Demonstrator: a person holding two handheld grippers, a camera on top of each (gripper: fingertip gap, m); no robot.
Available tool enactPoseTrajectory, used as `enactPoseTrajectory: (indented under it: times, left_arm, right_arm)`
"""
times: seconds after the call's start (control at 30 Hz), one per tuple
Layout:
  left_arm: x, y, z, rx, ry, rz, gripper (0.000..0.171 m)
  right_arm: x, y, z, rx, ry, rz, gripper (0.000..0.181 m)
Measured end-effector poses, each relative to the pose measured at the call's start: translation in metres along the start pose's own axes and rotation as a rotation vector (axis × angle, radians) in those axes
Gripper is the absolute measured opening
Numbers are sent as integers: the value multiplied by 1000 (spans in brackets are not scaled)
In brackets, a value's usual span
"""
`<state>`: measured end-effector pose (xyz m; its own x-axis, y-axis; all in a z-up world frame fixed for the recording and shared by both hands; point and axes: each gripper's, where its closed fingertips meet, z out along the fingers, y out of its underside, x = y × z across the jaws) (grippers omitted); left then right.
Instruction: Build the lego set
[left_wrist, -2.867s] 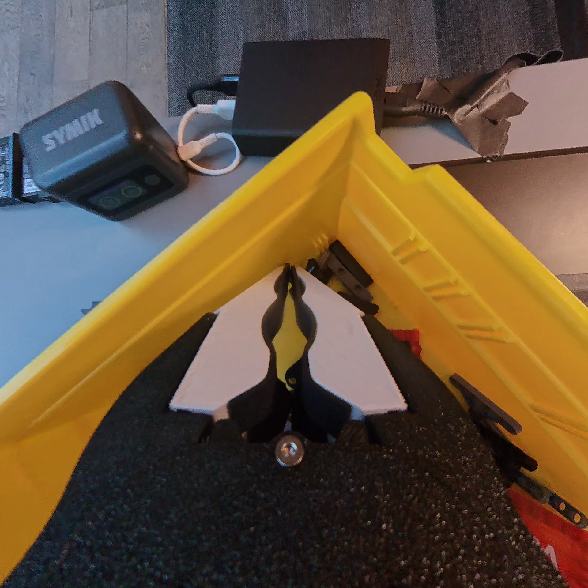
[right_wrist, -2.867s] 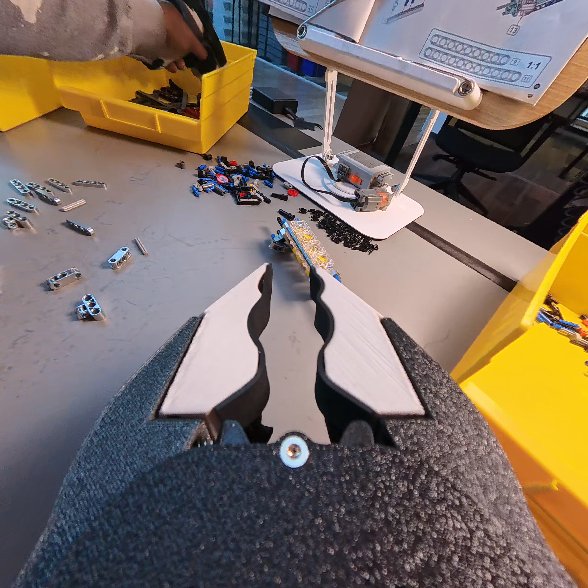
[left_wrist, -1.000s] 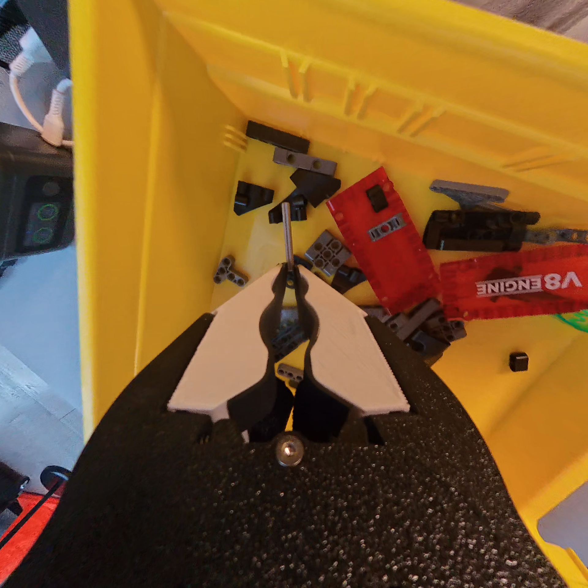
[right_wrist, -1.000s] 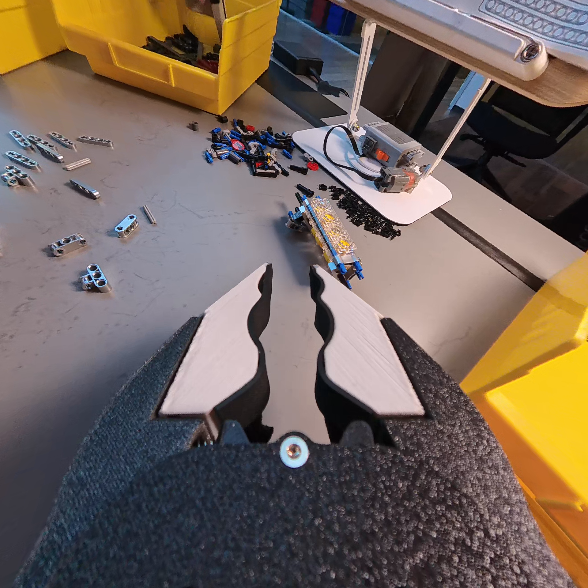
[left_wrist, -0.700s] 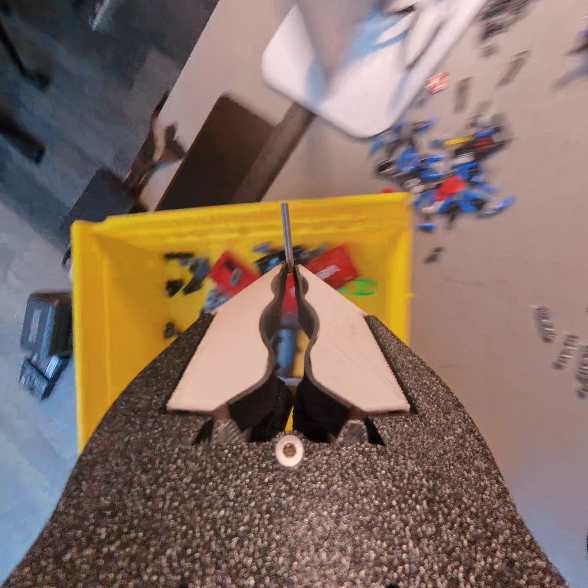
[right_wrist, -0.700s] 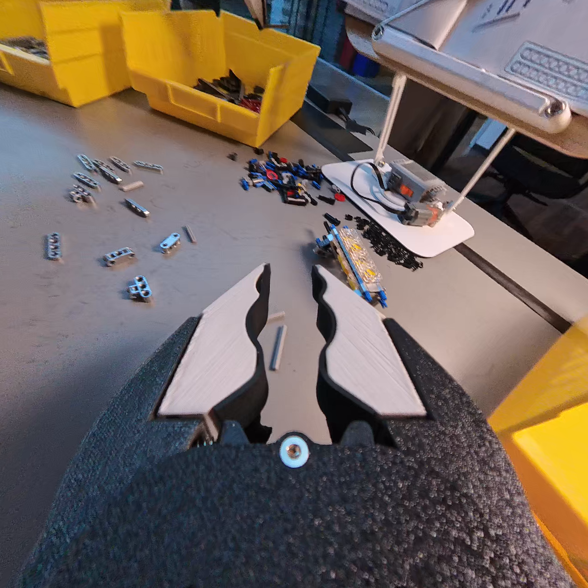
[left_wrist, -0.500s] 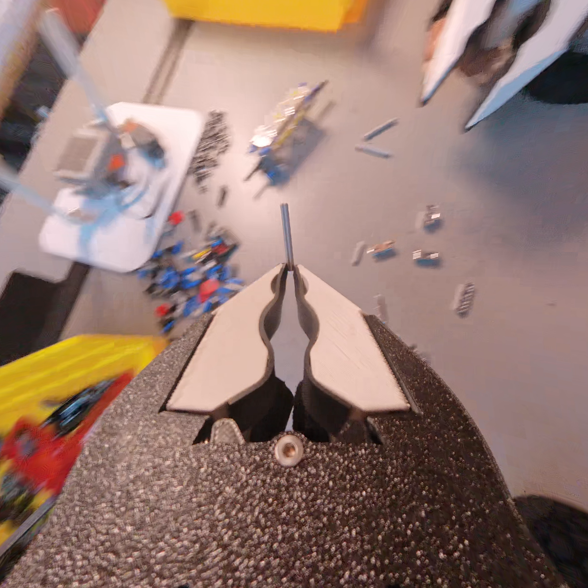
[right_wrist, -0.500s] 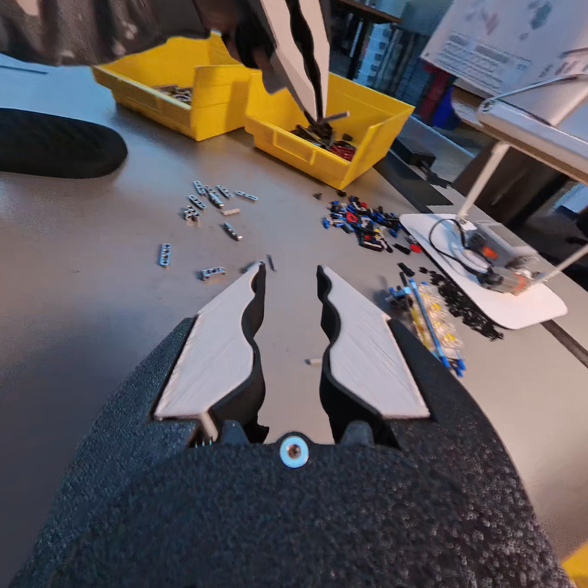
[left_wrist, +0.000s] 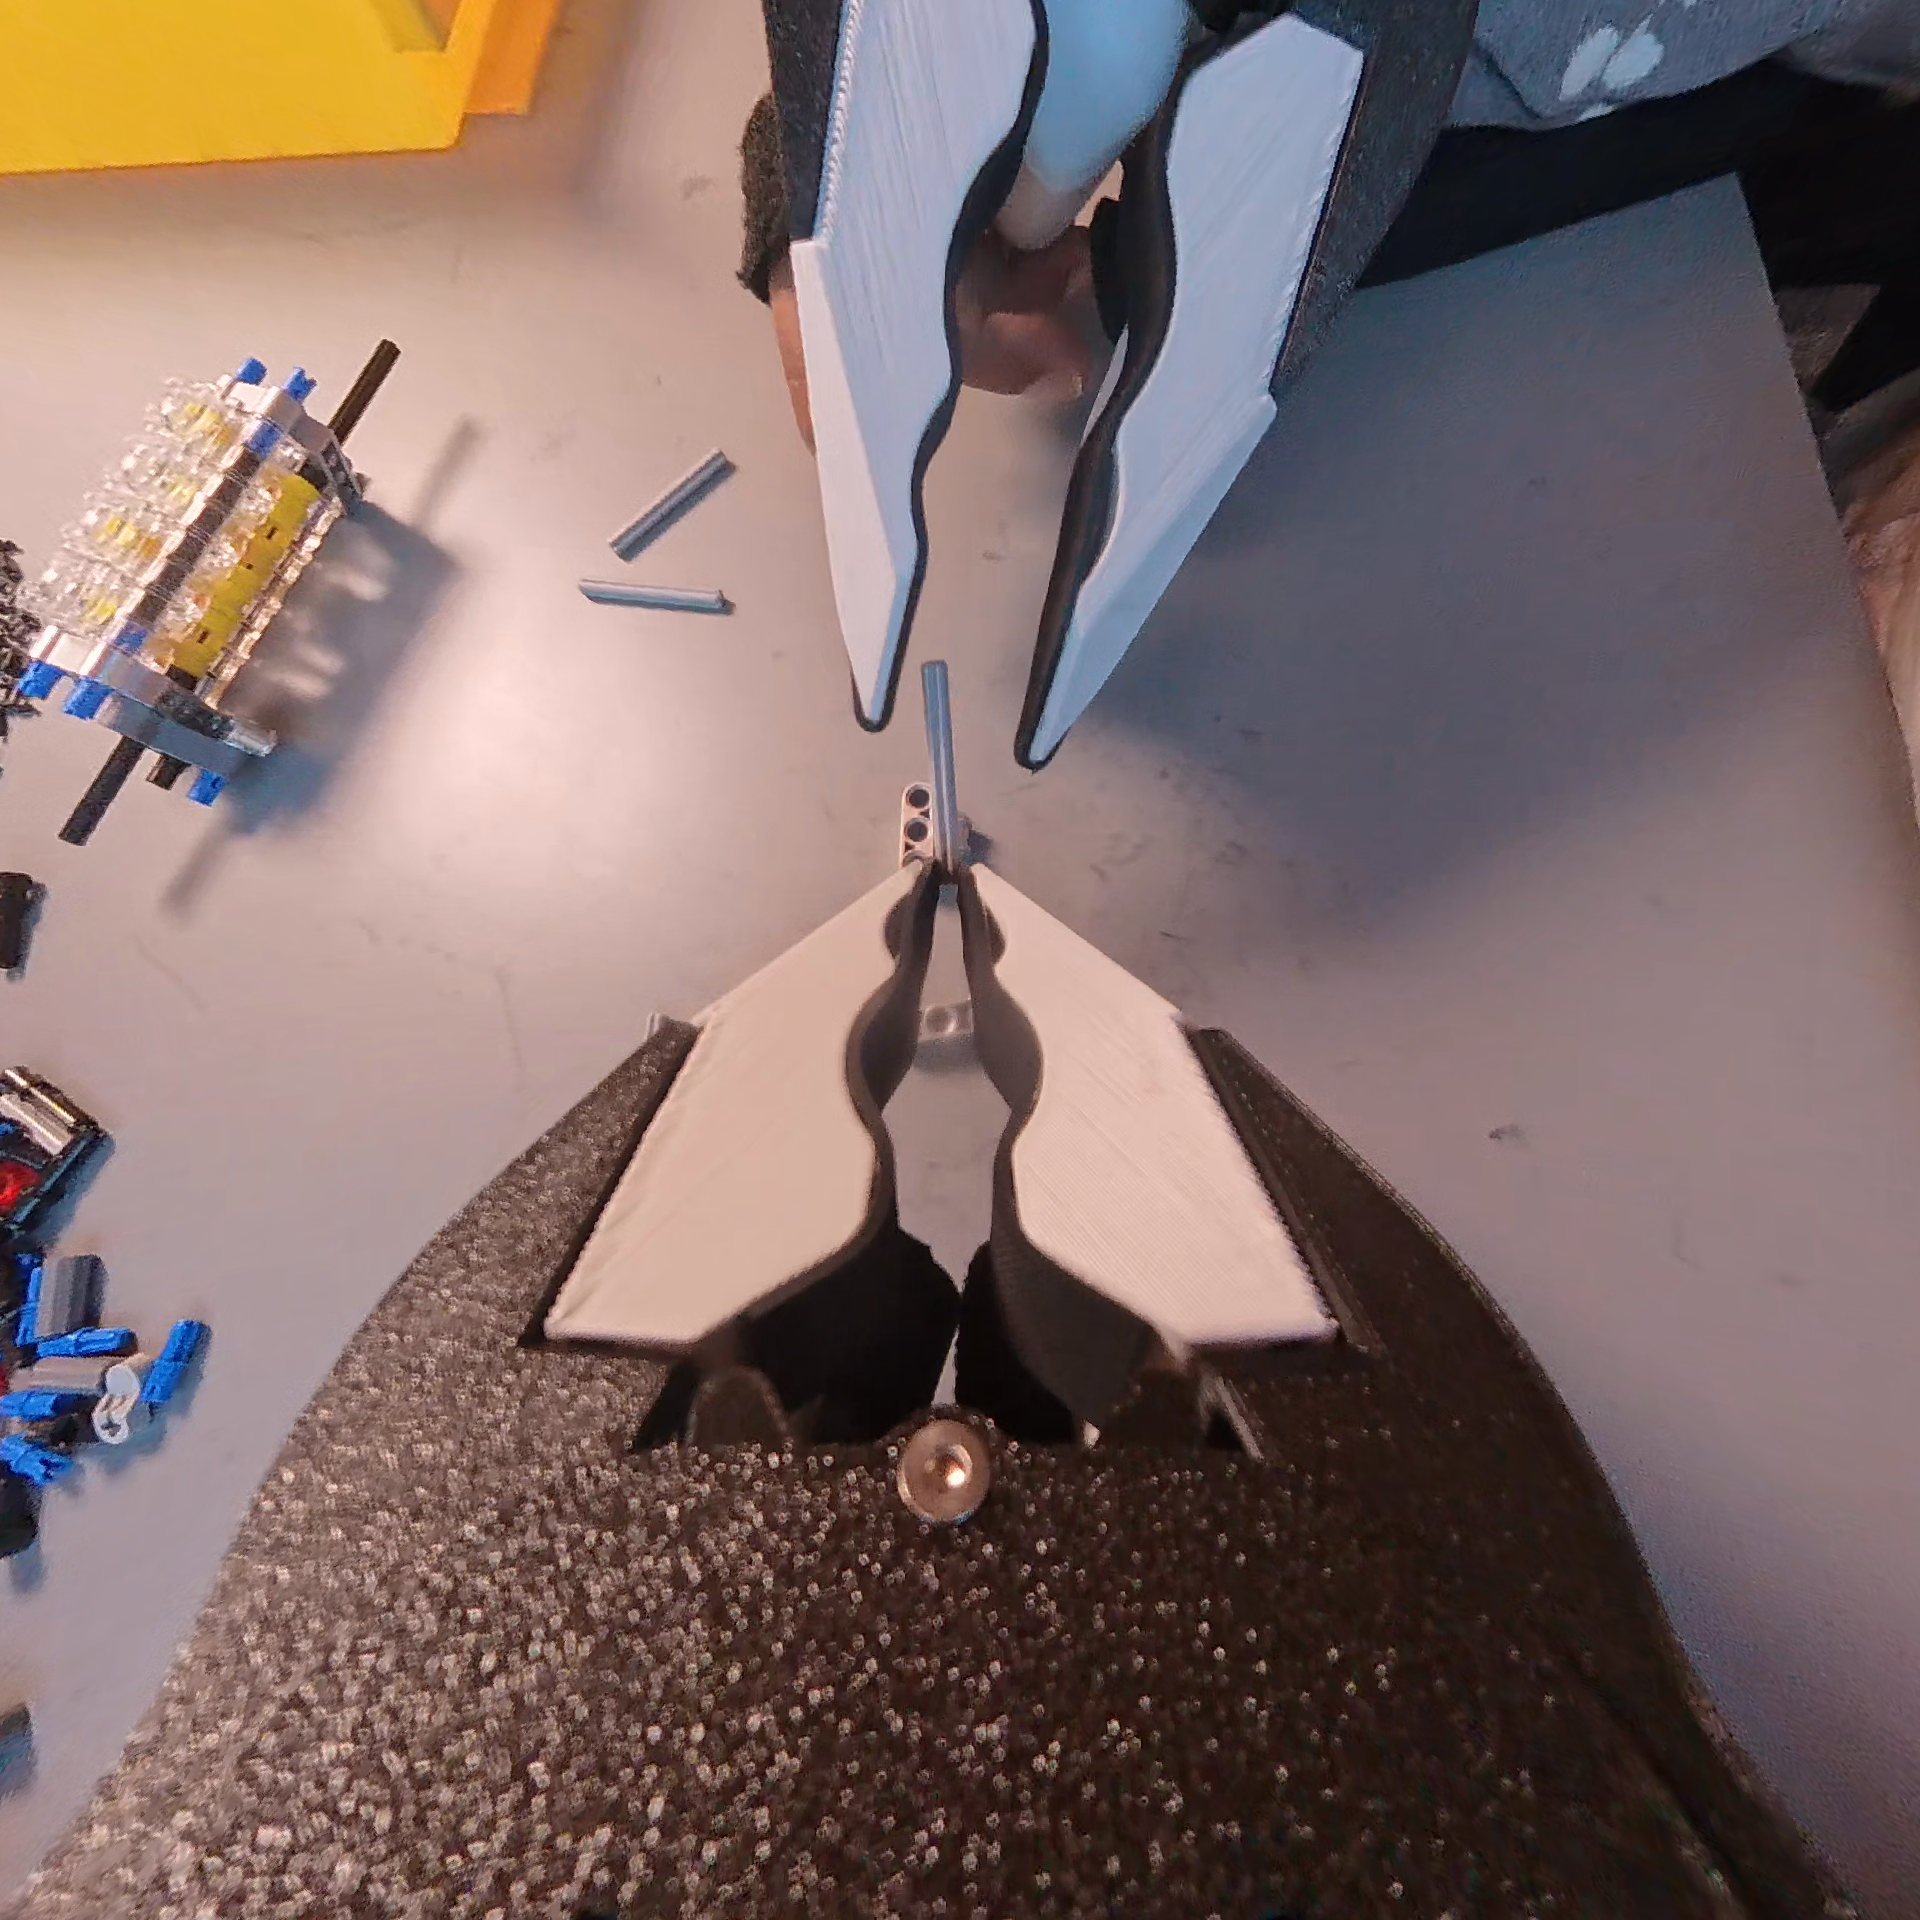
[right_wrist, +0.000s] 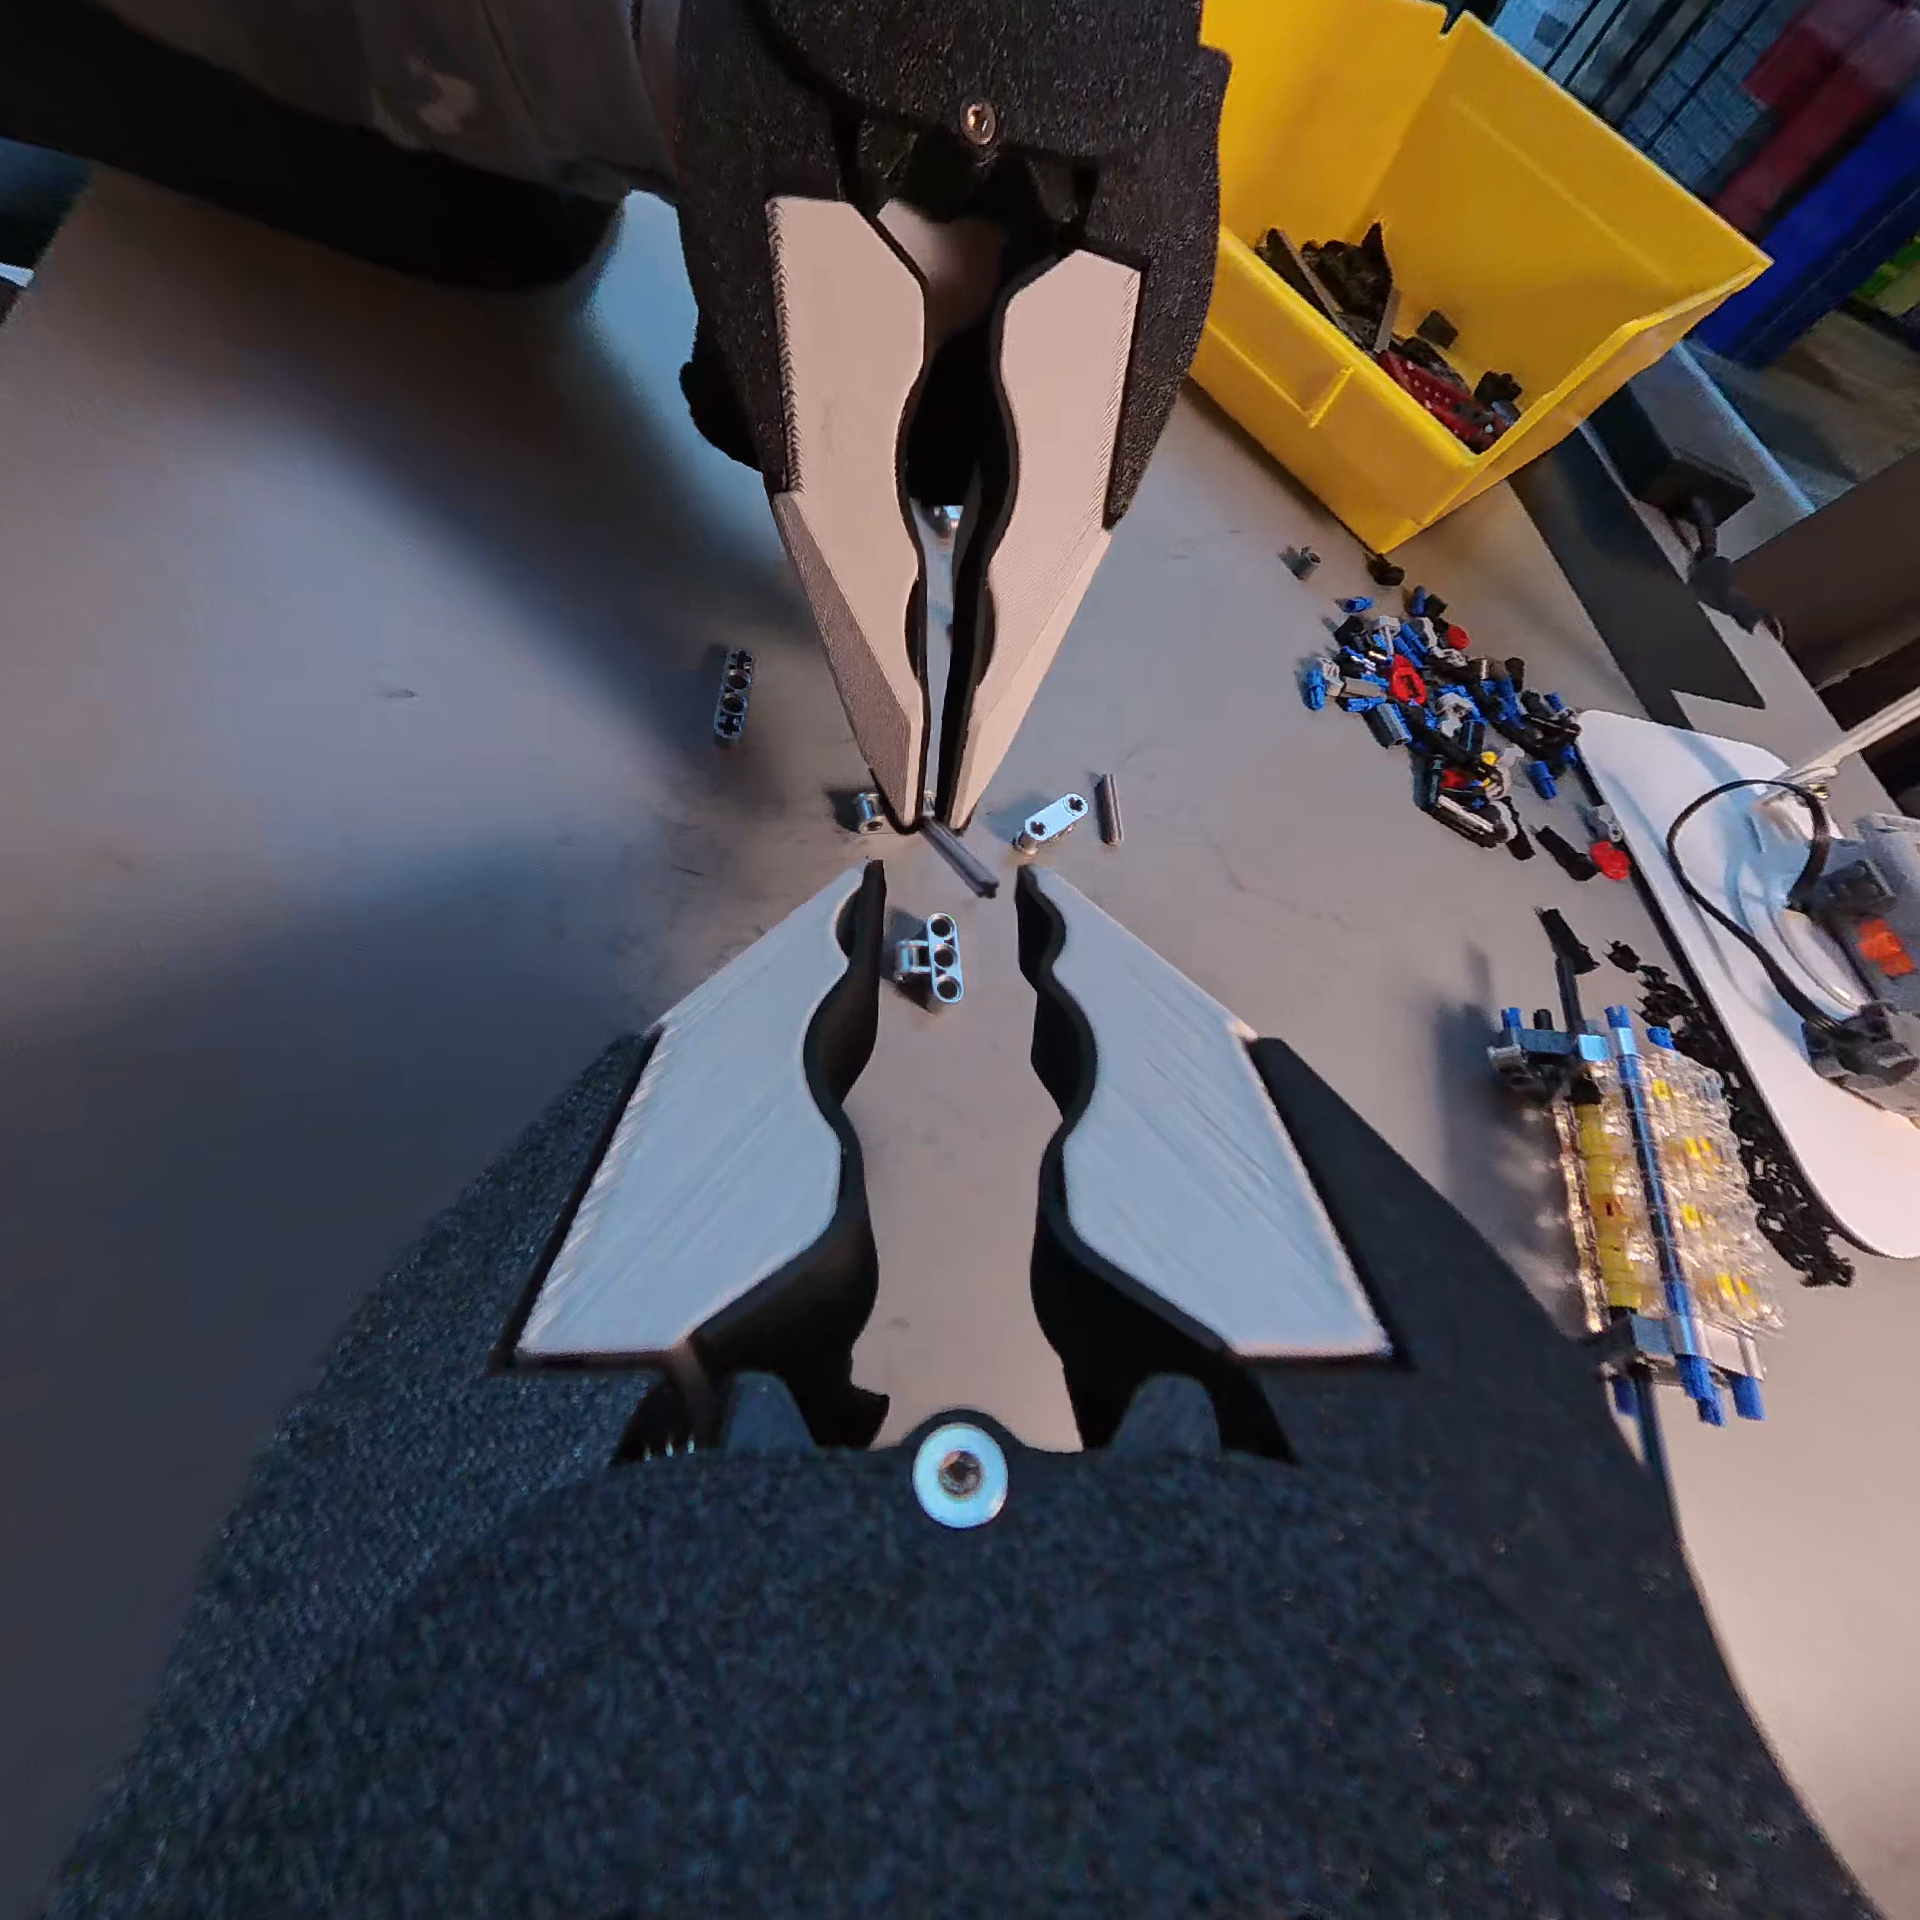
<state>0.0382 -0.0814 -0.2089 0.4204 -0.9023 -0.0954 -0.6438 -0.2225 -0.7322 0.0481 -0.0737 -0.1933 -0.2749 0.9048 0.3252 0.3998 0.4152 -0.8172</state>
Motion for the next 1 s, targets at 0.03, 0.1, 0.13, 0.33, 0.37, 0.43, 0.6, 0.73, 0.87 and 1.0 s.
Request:
enactPoseTrajectory:
  times: [0.03, 0.1, 0.13, 0.33, 0.37, 0.43, 0.6, 0.73, 0.87, 1.0]
  left_arm:
    - [1, 1, 1, -1, 1, 3, 2]
    - [3, 2, 2, 6, 12, -8, 2]
    - [2, 4, 3, 3, 9, -7, 2]
    - [-17, 4, -3, 61, -74, -69, 5]
    - [-25, 4, -7, 90, -104, -95, 10]
    - [-44, 2, -19, 162, -157, -176, 13]
    - [-83, 9, -43, 281, -275, -336, 17]
    - [-92, 17, -45, 280, -316, -356, 18]
    - [-93, 20, -41, 279, -316, -360, 19]
    - [-94, 22, -40, 276, -322, -366, 21]
  right_arm:
    - [-1, -1, 0, 6, -6, 2, 20]
    - [-2, 0, 2, 2, -10, 0, 6]
    - [-4, 1, 2, 0, -17, -4, 4]
    - [5, 6, -3, -24, 2, 37, 2]
    - [18, 16, -7, -70, 60, 54, 2]
    - [50, 43, -20, -194, 212, 95, 3]
    - [78, 81, -42, -348, 348, 145, 2]
    - [75, 95, -41, -437, 337, 134, 2]
    - [67, 99, -37, -459, 302, 128, 3]
    - [65, 94, -37, -425, 282, 154, 10]
